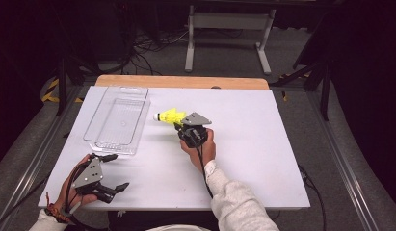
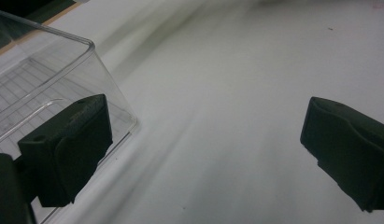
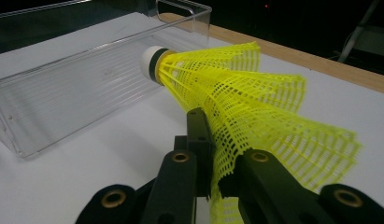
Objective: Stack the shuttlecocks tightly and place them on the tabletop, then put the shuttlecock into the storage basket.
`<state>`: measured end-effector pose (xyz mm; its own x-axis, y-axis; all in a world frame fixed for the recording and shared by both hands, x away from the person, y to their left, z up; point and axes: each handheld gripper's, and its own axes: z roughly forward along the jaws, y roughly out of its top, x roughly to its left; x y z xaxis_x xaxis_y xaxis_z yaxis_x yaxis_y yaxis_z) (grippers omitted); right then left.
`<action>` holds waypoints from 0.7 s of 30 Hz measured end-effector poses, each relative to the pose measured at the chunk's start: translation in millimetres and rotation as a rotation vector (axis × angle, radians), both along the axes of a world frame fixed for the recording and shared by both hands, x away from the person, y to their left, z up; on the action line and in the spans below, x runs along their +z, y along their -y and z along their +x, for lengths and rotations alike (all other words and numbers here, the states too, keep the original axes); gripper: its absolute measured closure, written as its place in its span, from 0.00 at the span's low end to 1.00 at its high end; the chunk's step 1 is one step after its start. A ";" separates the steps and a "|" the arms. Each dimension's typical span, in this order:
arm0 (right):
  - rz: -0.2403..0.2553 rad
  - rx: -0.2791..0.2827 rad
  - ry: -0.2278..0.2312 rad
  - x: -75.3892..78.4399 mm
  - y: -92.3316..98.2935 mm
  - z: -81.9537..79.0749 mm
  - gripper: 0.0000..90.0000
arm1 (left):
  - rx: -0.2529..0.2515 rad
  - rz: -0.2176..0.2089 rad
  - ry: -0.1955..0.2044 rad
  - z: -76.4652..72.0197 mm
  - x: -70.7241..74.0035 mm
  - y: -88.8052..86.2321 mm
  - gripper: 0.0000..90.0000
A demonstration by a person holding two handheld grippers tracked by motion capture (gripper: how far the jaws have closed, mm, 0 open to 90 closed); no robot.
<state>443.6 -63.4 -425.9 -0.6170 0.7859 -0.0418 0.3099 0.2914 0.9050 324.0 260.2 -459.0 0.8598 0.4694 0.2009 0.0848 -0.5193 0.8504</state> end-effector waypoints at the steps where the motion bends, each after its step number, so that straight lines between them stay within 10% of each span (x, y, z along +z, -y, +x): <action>1: 0.002 0.000 0.000 0.3 0.2 0.0 0.97 | -0.002 0.005 0.005 0.1 0.3 -0.2 0.04; 21: 0.006 0.020 0.030 8.6 -1.8 -5.3 0.97 | 0.002 0.006 0.007 0.7 0.6 1.4 0.04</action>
